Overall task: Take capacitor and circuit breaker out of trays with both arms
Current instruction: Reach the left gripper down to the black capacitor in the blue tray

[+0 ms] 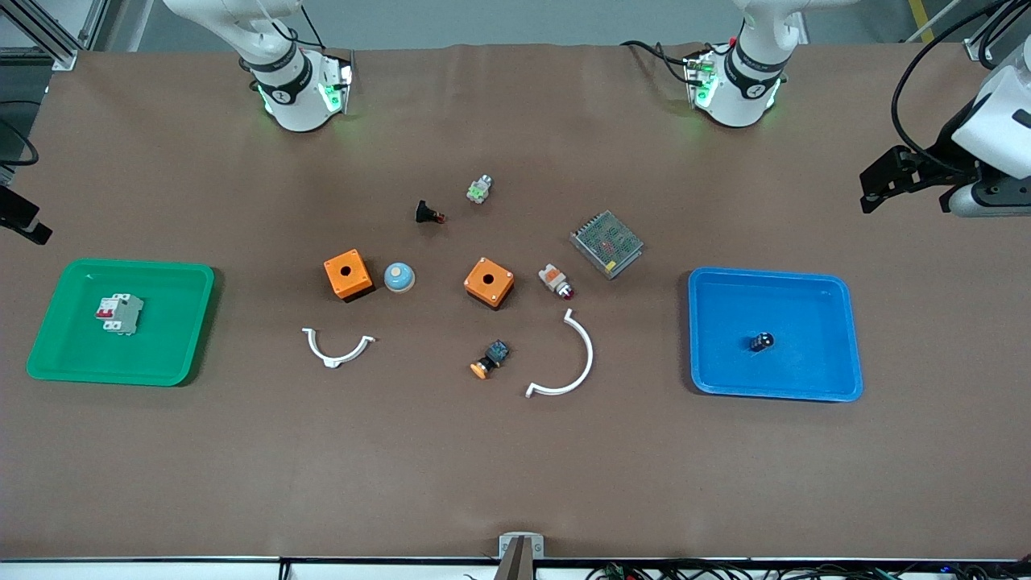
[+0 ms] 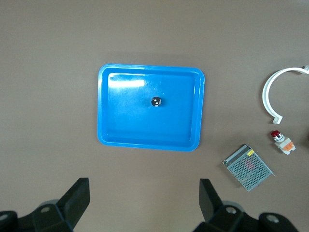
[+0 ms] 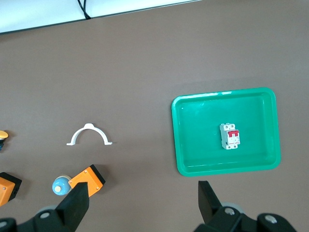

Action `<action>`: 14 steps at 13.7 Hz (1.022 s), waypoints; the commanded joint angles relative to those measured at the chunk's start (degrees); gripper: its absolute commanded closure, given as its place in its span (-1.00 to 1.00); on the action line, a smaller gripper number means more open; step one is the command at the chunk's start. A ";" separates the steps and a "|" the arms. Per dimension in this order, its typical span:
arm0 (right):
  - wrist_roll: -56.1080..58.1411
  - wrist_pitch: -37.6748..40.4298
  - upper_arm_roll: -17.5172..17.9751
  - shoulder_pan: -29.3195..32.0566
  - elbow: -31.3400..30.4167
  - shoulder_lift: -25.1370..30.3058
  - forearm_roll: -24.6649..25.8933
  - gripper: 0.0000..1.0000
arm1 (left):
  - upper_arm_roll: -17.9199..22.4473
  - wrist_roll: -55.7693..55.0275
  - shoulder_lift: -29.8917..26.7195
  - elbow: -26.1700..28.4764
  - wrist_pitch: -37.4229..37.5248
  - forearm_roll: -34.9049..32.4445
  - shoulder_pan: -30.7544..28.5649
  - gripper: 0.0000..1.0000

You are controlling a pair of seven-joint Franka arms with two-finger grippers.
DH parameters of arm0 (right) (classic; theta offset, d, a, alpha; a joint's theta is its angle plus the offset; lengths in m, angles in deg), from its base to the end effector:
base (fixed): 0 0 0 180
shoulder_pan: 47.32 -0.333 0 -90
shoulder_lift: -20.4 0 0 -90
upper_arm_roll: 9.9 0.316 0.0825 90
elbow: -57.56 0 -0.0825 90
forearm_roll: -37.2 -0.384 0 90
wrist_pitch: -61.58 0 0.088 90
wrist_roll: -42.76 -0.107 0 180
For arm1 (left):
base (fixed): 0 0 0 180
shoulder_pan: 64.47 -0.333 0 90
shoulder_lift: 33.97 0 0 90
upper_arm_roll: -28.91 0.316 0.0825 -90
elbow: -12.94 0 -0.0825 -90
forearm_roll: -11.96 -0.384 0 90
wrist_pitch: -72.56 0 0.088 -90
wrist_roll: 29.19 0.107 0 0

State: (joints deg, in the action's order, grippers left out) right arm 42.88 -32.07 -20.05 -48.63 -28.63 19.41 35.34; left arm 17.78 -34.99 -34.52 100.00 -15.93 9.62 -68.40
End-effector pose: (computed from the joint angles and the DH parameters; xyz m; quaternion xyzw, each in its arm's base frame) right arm 0.5608 -0.0829 0.6526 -0.9954 0.0759 -0.0575 0.0102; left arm 0.5456 -0.0650 0.6516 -0.9996 0.0113 -0.0195 0.0192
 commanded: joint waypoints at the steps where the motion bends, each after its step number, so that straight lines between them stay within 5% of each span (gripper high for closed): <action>1: -0.73 0.05 -0.13 -0.45 1.29 -0.68 0.81 -1.00 | -0.12 0.96 -0.33 -0.40 0.16 0.50 -0.46 -1.00; 9: -0.73 -0.13 -0.04 -0.54 1.29 -0.77 0.81 -1.00 | 1.20 0.18 12.48 -4.01 -2.54 -0.02 -1.51 -1.00; 14: -0.65 0.04 -0.13 -0.01 1.38 -0.77 1.07 -1.00 | 1.11 0.17 15.58 12.57 -22.73 0.24 -4.50 -1.00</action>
State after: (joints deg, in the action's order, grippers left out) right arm 42.88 -32.40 -20.16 -48.65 -28.55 19.23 35.36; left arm 19.36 -34.96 -17.19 104.91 -31.76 9.61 -72.11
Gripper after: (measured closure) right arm 0.000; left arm 0.000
